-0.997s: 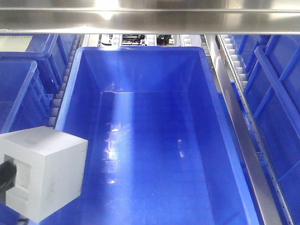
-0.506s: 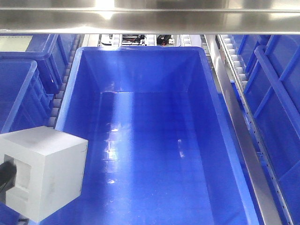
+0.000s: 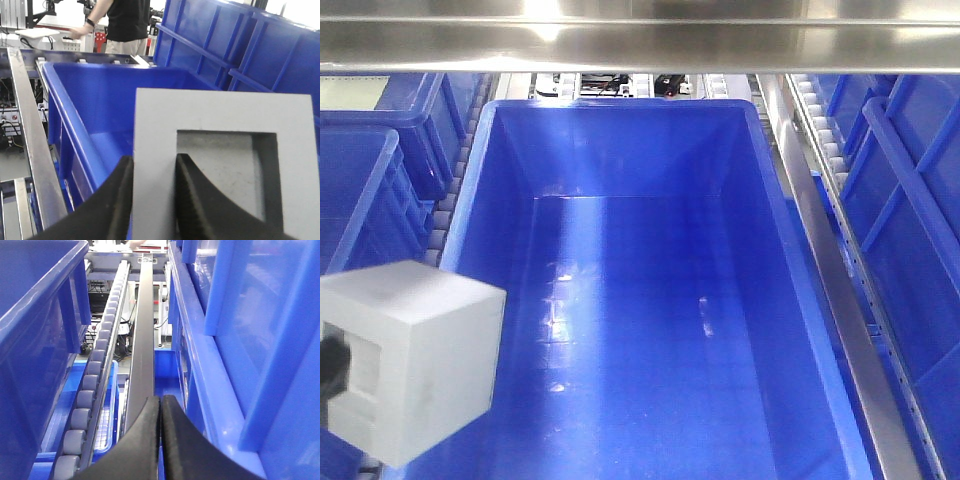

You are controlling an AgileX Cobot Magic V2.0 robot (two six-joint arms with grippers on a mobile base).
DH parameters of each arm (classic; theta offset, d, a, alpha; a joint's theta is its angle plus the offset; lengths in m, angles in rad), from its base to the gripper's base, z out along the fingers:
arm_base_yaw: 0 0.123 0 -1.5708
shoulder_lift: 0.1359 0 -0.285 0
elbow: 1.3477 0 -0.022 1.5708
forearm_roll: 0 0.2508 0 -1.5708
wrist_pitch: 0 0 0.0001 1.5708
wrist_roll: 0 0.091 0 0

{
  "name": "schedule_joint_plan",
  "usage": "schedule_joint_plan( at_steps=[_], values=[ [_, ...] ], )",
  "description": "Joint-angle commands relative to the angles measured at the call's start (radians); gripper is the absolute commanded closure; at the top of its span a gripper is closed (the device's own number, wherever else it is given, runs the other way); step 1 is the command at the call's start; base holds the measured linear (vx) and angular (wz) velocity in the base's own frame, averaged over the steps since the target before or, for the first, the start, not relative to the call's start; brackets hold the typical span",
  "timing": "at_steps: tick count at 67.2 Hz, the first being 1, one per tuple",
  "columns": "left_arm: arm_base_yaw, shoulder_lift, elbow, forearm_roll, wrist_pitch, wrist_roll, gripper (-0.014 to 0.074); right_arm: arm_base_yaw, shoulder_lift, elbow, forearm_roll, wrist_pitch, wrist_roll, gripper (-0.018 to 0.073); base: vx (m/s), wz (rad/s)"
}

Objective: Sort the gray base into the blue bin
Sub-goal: 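Lower the held gray block into the blue bin with the left gripper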

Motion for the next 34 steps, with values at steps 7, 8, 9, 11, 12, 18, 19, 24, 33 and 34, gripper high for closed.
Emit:
schedule_joint_plan(
  at_steps=[7,8,9,11,12,18,19,24,33,34],
  values=[
    [-0.006,0.124,-0.138,-0.002,-0.109,-0.011,0.0603,-0.007,-0.007,0.004,-0.009,-0.079,-0.007,0.0564,0.00,0.00],
    [-0.006,0.137,-0.146,-0.002,-0.109,-0.011,0.0603,-0.007,-0.007,0.004,-0.009,-0.079,-0.007,0.0564,0.00,0.00],
    [-0.006,0.151,-0.157,-0.002,-0.109,-0.011,0.0603,-0.007,-0.007,0.004,-0.009,-0.079,-0.007,0.0564,0.00,0.00],
    [-0.006,0.186,-0.175,-0.002,-0.109,-0.011,0.0603,-0.007,-0.007,0.004,-0.009,-0.079,-0.007,0.0564,0.00,0.00],
    [-0.006,0.200,-0.183,-0.002,-0.109,-0.011,0.0603,-0.007,-0.007,0.004,-0.009,-0.079,-0.007,0.0564,0.00,0.00],
    [-0.007,0.294,-0.232,-0.002,-0.108,-0.011,0.0603,-0.007,-0.007,0.004,-0.009,-0.079,-0.007,0.0564,0.00,0.00],
    [-0.007,0.309,-0.239,-0.002,-0.108,-0.011,0.0603,-0.007,-0.007,0.004,-0.009,-0.079,-0.007,0.0564,0.00,0.00],
    [-0.007,0.382,-0.280,-0.002,-0.109,-0.011,0.0603,-0.007,-0.007,0.004,-0.009,-0.079,-0.007,0.0564,0.00,0.00],
    [-0.046,0.515,-0.356,-0.002,-0.108,-0.011,0.0603,-0.007,-0.007,0.004,-0.009,-0.079,-0.007,0.0564,0.00,0.00],
    [-0.054,0.536,-0.363,-0.002,-0.108,-0.011,0.0603,-0.007,-0.007,0.004,-0.009,-0.079,-0.007,0.0564,0.00,0.00]
  ],
)
